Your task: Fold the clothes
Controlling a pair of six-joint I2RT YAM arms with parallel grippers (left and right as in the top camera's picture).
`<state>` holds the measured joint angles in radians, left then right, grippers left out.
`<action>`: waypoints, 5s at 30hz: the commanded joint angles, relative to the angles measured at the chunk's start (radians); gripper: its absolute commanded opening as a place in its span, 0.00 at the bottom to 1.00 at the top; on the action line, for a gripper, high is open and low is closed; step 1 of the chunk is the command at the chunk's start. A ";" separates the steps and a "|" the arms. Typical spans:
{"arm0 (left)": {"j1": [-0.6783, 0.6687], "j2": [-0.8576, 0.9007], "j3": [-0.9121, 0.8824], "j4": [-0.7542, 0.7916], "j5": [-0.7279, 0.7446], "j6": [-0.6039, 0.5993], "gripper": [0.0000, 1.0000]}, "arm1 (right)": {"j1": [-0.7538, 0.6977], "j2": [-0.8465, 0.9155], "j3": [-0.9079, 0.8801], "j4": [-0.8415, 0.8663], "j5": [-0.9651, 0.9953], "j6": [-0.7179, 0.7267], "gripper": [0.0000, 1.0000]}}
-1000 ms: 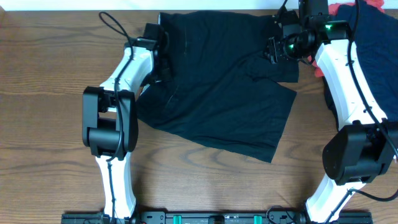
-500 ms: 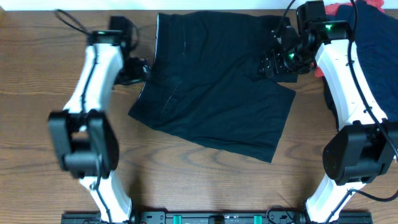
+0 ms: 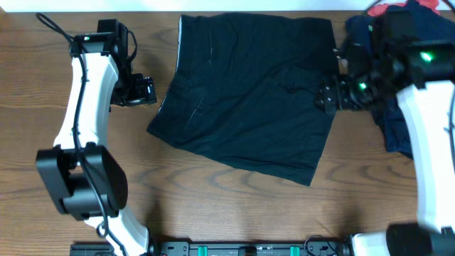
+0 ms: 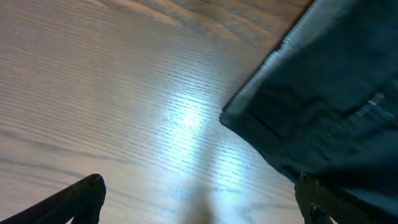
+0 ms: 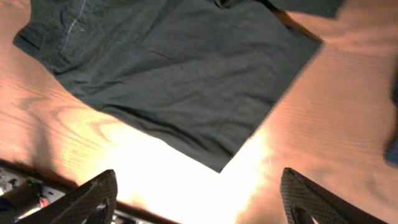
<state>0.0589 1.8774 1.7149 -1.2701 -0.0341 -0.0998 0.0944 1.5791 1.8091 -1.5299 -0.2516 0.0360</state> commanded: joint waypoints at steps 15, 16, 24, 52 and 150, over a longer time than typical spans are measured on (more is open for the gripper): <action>0.001 -0.166 -0.269 0.059 0.208 0.103 0.98 | 0.137 -0.121 -0.505 0.199 0.048 0.280 0.86; 0.001 -0.166 -0.303 0.106 0.232 0.131 0.98 | 0.152 -0.121 -0.539 0.240 0.031 0.282 0.86; 0.001 -0.148 -0.464 0.369 0.263 0.095 0.98 | 0.204 -0.121 -0.715 0.391 0.015 0.314 0.84; 0.001 -0.067 -0.718 0.817 0.236 -0.401 0.50 | 0.217 -0.121 -0.914 0.520 0.173 0.626 0.89; 0.138 -1.139 -0.736 0.205 0.131 -0.329 0.06 | -0.209 -0.396 -0.517 0.567 0.026 0.168 0.01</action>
<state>0.1699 0.7116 0.9874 -1.0660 0.3222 -0.4446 -0.0780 1.1007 1.2663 -1.0386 -0.3405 0.2413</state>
